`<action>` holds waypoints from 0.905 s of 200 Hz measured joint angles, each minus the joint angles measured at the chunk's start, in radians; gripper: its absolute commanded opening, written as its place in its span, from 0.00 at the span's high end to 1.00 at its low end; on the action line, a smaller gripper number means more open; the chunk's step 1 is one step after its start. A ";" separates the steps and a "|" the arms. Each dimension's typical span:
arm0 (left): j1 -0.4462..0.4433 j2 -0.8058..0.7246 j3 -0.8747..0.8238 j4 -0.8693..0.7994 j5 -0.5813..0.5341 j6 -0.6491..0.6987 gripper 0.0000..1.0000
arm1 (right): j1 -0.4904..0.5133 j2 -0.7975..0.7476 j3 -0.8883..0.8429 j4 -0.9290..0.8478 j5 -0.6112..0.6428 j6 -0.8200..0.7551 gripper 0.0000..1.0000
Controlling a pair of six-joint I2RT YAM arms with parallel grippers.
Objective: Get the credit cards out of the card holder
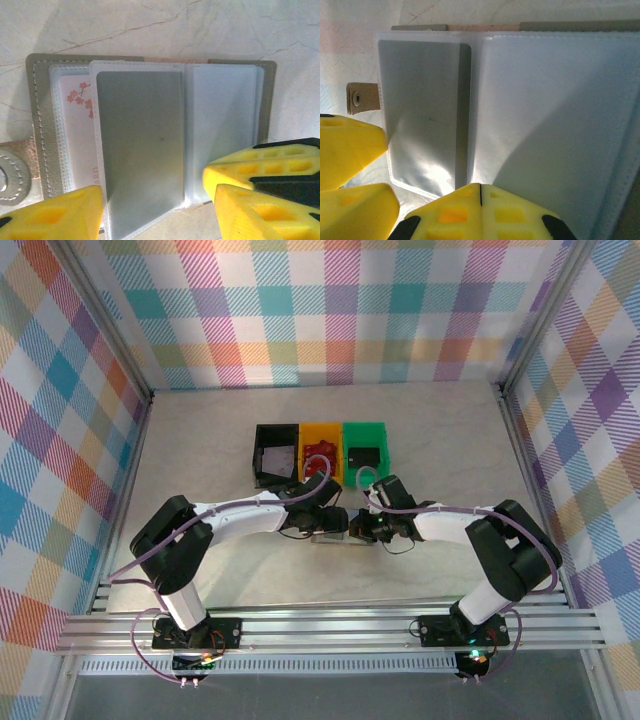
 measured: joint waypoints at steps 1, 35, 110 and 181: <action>0.000 0.000 0.000 0.000 0.000 0.000 0.39 | 0.000 0.000 0.000 0.000 0.000 0.000 1.00; 0.000 0.000 0.001 0.038 0.025 -0.021 0.39 | 0.000 -0.013 0.000 0.000 0.001 0.000 1.00; 0.000 0.000 0.020 0.097 0.068 -0.066 0.38 | -0.002 -0.069 -0.019 -0.003 0.047 0.000 1.00; -0.002 0.028 0.060 0.199 0.118 -0.107 0.39 | -0.029 -0.283 -0.108 -0.010 0.131 0.000 1.00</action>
